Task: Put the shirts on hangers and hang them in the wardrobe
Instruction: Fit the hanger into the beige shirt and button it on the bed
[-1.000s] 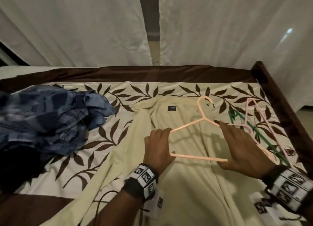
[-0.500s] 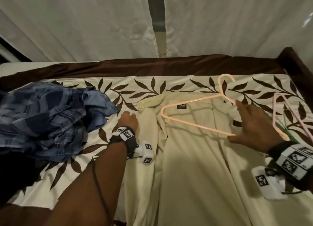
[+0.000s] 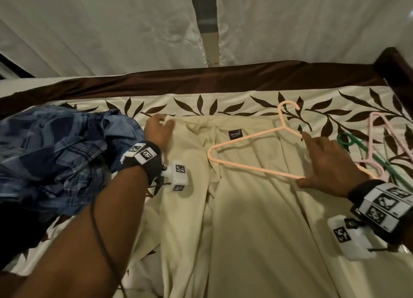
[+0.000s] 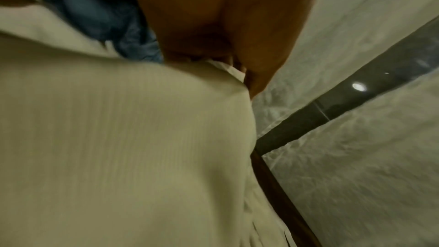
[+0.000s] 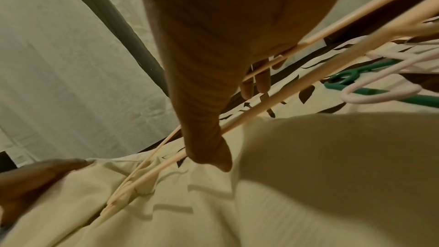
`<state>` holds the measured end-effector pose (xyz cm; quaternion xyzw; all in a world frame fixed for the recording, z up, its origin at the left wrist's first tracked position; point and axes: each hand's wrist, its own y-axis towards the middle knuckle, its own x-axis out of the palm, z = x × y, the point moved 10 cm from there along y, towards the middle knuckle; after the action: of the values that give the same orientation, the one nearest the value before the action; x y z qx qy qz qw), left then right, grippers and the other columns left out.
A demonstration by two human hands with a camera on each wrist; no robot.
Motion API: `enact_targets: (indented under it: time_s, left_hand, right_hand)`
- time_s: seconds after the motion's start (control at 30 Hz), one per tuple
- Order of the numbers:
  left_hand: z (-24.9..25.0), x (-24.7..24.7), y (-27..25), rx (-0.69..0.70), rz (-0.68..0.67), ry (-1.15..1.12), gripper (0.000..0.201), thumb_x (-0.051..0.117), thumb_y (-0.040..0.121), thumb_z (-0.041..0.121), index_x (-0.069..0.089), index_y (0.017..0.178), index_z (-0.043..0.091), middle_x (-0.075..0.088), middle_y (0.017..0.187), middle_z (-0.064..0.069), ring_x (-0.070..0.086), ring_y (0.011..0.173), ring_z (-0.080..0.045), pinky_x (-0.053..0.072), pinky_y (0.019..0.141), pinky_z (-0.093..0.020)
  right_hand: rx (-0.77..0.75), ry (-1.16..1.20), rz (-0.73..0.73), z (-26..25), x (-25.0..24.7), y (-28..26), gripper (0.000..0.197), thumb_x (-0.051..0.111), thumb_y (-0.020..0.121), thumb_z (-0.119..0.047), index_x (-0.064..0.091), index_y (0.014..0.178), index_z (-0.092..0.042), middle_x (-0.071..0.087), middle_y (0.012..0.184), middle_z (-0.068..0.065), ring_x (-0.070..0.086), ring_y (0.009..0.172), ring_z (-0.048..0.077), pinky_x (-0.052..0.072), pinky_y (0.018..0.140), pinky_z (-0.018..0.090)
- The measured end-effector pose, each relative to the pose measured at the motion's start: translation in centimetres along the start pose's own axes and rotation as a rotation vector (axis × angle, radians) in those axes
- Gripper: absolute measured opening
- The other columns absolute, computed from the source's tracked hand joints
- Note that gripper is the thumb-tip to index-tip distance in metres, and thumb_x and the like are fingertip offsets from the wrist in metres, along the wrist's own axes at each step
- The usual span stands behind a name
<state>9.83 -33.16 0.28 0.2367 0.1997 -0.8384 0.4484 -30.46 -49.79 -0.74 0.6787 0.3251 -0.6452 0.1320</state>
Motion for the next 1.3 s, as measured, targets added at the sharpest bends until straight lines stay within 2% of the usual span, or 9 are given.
enact_targets:
  time_s: [0.17,0.4,0.53,0.63,0.7,0.8,1.0,1.13,1.3]
  left_hand:
    - [8.4,-1.3,-1.9,0.234,-0.128,0.044,0.009,0.066,0.091,0.022,0.068,0.096,0.015,0.069,0.097,-0.004,0.065,0.088,-0.021,0.053,0.077,-0.034]
    - [11.2,9.1,-9.8,0.099,-0.493,-0.231,0.014,0.062,0.095,0.010,0.065,0.106,0.020,0.067,0.103,-0.008,0.066,0.088,-0.023,0.059,0.079,-0.041]
    - [7.5,14.4,-14.8,0.039,-0.663,-0.088,0.021,0.063,0.095,0.014,0.063,0.115,0.020,0.070,0.096,-0.007,0.069,0.083,-0.022,0.059,0.083,-0.049]
    - [6.0,14.2,-14.2,0.282,-0.455,0.382,0.026,0.068,0.087,0.047,0.067,0.100,0.023,0.070,0.095,0.001,0.065,0.088,-0.019,0.056,0.080,-0.041]
    - [6.8,13.3,-13.8,0.509,-0.251,0.552,0.050,0.076,0.076,0.054,0.062,0.112,0.023,0.063,0.106,0.002,0.053,0.100,-0.021,0.049,0.081,-0.037]
    - [7.2,16.6,-15.3,0.803,-0.420,0.725,0.080,0.078,0.068,0.061,0.055,0.134,0.023,0.057,0.129,-0.001,0.046,0.117,-0.025,0.040,0.094,-0.039]
    - [6.5,19.1,-16.1,1.016,-0.402,0.884,0.028,0.061,0.090,0.050,0.075,0.098,0.027,0.069,0.095,0.004,0.053,0.102,-0.027,0.035,0.081,-0.039]
    - [5.1,17.3,-14.9,0.998,-0.310,0.784,0.015,0.073,0.084,0.040,0.076,0.084,0.024,0.064,0.072,0.000,0.055,0.076,-0.029,0.036,0.061,-0.034]
    - [3.3,16.4,-14.3,0.968,-0.309,0.700,0.044,0.043,0.091,0.058,0.075,0.083,0.029,0.061,0.068,0.002,0.051,0.071,-0.027,0.035,0.055,-0.032]
  right_hand:
    - [-0.007,-0.019,0.009,-1.3,-0.9,0.6,0.129,0.084,0.062,-0.057,0.007,0.157,-0.017,0.034,0.148,0.015,0.035,0.129,0.032,0.036,0.106,0.046]
    - [-0.082,0.012,0.029,-7.3,-0.4,2.7,0.126,0.084,0.066,-0.054,0.006,0.157,-0.015,0.029,0.154,0.011,0.032,0.134,0.031,0.031,0.112,0.045]
    - [-0.091,0.011,0.023,-7.5,0.5,4.3,0.121,0.082,0.067,-0.054,0.011,0.156,-0.014,0.030,0.155,0.010,0.032,0.135,0.031,0.027,0.114,0.045]
    - [-0.111,-0.015,0.003,-7.1,1.1,5.0,0.123,0.083,0.065,-0.055,0.011,0.156,-0.013,0.028,0.156,0.009,0.031,0.137,0.032,0.025,0.117,0.049]
    - [-0.127,-0.019,0.006,-7.0,1.3,5.2,0.124,0.084,0.064,-0.055,0.012,0.156,-0.013,0.030,0.155,0.009,0.032,0.137,0.032,0.025,0.116,0.049]
    - [-0.163,-0.007,0.049,-7.7,1.0,4.9,0.124,0.083,0.065,-0.055,0.010,0.156,-0.013,0.030,0.154,0.009,0.032,0.136,0.031,0.029,0.114,0.048]
    - [-0.290,0.165,-0.047,-8.2,0.3,4.1,0.107,0.079,0.073,-0.054,0.020,0.156,-0.022,0.033,0.155,0.005,0.031,0.136,0.026,0.035,0.111,0.045]
    - [0.058,0.529,0.100,0.6,-1.9,6.2,0.047,0.062,0.094,-0.043,0.058,0.133,-0.017,0.055,0.139,0.006,0.051,0.124,0.023,0.041,0.101,0.035]
    - [0.501,0.445,-0.071,8.0,3.6,6.1,0.051,0.066,0.086,-0.053,0.062,0.101,-0.004,0.066,0.099,0.009,0.062,0.092,0.026,0.047,0.075,0.032]
